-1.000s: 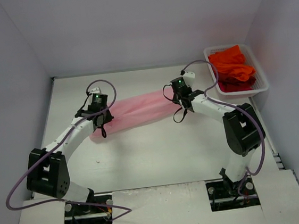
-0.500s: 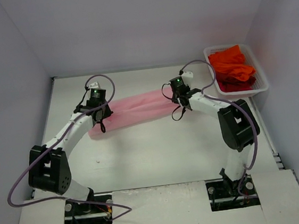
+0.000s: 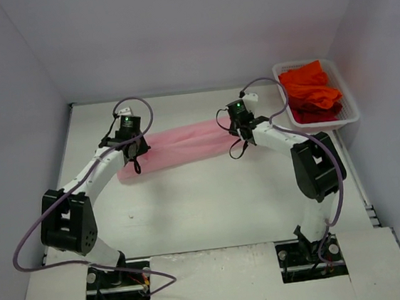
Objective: Fold and stack the t-shirts
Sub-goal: Fold the tshirt
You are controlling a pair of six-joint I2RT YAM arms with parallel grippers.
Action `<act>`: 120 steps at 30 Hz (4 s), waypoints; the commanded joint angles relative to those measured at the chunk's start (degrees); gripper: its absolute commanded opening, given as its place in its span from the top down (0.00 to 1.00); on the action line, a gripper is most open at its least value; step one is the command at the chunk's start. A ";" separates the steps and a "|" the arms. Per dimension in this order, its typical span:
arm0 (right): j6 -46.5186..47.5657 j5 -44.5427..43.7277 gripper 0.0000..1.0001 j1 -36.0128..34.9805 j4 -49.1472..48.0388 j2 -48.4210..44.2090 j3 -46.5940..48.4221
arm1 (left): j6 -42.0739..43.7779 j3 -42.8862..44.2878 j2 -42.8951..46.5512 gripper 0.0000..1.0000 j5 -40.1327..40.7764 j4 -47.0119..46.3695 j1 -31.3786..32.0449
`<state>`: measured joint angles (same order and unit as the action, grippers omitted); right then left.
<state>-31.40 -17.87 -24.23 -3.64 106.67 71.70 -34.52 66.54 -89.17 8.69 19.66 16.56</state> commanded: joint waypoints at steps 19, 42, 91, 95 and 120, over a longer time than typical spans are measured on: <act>1.51 -0.24 1.00 1.82 -0.93 1.61 5.20 | 1.92 6.05 -0.83 1.00 -0.78 -1.03 -2.05; 2.48 0.11 1.00 2.87 -0.84 5.65 7.84 | 2.09 7.72 -4.88 1.00 -1.57 -2.08 -3.64; 4.41 1.96 1.00 4.63 -0.76 12.94 16.45 | 1.92 12.56 -13.14 1.00 -4.65 -4.72 -7.50; 4.77 2.05 1.00 4.98 -0.67 13.83 17.86 | 2.00 12.91 -13.49 1.00 -4.82 -5.07 -7.94; 5.03 3.28 1.00 6.12 -0.58 15.14 19.88 | 2.18 15.81 -17.00 1.00 -5.79 -5.51 -8.91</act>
<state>-26.94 -12.86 -19.46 -3.18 121.80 88.73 -33.19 79.42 -107.26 1.28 16.36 9.23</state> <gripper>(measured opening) 0.006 0.006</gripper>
